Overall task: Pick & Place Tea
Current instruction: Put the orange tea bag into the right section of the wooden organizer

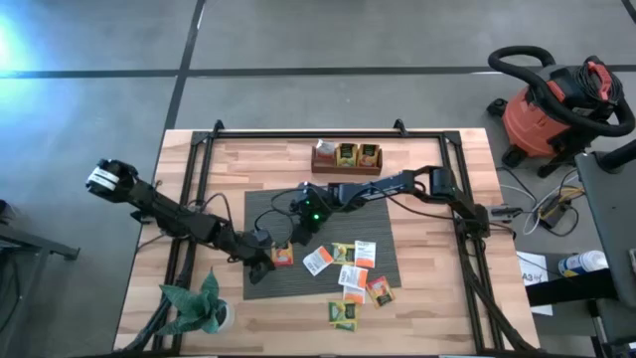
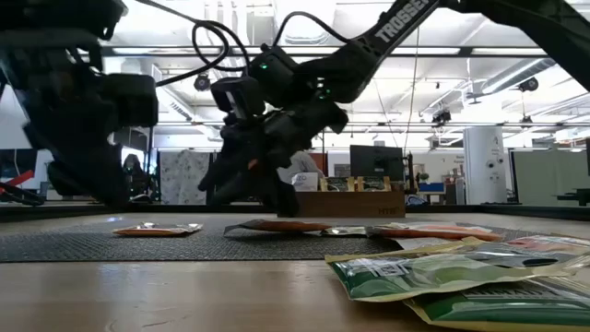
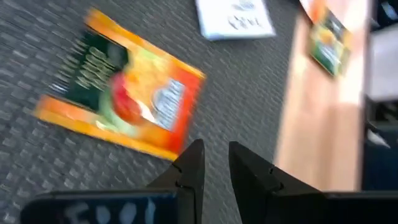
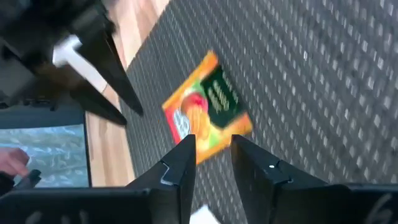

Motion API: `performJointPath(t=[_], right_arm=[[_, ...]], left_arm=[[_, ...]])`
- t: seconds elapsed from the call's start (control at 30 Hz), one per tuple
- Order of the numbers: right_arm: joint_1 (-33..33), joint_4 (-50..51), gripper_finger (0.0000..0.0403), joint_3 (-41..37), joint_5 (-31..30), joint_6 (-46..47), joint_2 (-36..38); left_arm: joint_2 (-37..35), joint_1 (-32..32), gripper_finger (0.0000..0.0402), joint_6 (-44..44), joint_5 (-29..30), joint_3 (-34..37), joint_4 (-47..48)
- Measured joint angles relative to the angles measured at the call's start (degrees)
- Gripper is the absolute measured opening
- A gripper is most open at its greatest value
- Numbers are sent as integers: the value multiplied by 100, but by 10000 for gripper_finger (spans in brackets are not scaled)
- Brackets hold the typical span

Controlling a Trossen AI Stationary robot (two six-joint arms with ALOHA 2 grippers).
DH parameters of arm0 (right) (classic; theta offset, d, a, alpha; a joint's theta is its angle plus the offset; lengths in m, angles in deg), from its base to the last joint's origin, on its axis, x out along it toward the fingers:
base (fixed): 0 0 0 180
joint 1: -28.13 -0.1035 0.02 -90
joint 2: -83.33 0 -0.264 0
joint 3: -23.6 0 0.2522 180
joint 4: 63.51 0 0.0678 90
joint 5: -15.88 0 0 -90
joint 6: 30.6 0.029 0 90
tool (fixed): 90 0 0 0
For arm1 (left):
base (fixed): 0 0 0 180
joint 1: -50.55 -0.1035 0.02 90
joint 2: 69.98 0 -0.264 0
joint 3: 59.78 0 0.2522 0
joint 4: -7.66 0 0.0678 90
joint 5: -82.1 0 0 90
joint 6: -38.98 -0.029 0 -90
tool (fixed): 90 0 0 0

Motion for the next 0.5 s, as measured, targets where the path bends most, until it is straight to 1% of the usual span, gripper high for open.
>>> performJointPath(t=[0.1, 0.17, 0.27, 0.37, 0.5], right_arm=[[21, 46, 100, 348, -4, -208, -152], [18, 323, 98, 528, -9, -326, -233], [4, 755, 99, 704, -128, -548, -305], [-31, 1057, 104, 803, -510, -872, -288], [-29, 1689, 114, 880, -587, -1149, -277]], left_arm=[[240, -28, 69, 60, 451, 0, -74], [464, -102, 69, 86, 530, 0, -206], [823, -167, 69, 195, 436, -13, -584], [1169, -164, 69, 211, 258, -24, -932], [1488, -164, 69, 229, 210, -19, -1195]])
